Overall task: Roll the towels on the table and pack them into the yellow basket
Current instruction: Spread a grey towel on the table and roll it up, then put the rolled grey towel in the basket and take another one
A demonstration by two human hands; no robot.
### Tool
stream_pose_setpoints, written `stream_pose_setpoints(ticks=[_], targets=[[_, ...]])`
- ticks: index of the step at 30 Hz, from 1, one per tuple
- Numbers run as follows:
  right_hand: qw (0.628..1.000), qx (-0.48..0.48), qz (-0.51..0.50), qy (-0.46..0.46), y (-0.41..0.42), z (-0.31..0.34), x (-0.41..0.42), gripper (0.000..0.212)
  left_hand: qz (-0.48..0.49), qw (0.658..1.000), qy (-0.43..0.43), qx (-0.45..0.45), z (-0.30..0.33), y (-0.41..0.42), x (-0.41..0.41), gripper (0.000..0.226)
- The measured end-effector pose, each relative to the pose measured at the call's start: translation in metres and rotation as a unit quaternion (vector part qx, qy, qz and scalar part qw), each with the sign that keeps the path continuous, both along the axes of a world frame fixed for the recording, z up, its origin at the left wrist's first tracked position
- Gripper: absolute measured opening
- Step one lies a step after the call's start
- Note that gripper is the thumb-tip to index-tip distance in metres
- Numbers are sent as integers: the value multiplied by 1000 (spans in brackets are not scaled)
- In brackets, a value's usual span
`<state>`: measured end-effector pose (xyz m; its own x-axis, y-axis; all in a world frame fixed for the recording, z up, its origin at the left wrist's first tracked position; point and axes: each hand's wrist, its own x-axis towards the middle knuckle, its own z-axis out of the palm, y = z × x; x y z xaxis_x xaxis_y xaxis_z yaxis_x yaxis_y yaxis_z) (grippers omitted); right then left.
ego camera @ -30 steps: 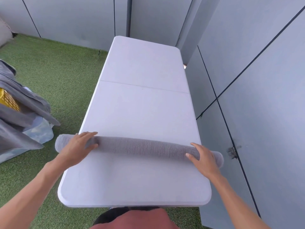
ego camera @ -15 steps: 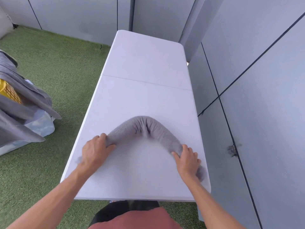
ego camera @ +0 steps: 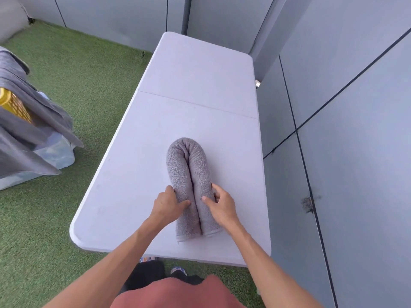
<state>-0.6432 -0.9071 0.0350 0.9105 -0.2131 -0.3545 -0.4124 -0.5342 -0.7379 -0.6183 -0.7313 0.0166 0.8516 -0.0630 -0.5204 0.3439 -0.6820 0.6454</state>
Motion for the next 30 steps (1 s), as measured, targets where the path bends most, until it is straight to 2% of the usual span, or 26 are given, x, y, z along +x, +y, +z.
stream_pose_setpoints(ticks=[2,5,10,12,15,18,21,23,26,30], targets=[[1000,15,-8,1,-6,-5,-4,52,26,999,13,-17,-2,-7,-7,52],[999,31,21,24,-10,-8,-11,67,80,995,39,-46,-3,-11,-15,56],[988,34,126,83,1,-7,-22,115,170,972,99,-126,9,-6,-26,43],[979,-9,181,96,16,-6,-25,130,191,963,124,-147,13,8,-28,41],[948,-162,252,105,45,-6,-28,139,182,961,152,-144,20,31,-29,34],[932,-279,216,77,76,-10,-29,140,156,962,163,-157,24,47,-29,28],[919,-338,202,35,92,-16,-23,127,132,969,146,-148,20,65,-23,28],[917,-339,209,13,105,-17,-12,119,124,977,113,-130,14,82,-17,28],[921,-323,219,-1,142,-17,7,112,102,994,14,-39,0,122,-10,27],[933,-280,224,-6,224,-12,28,109,98,988,-108,52,-14,203,-8,26]])
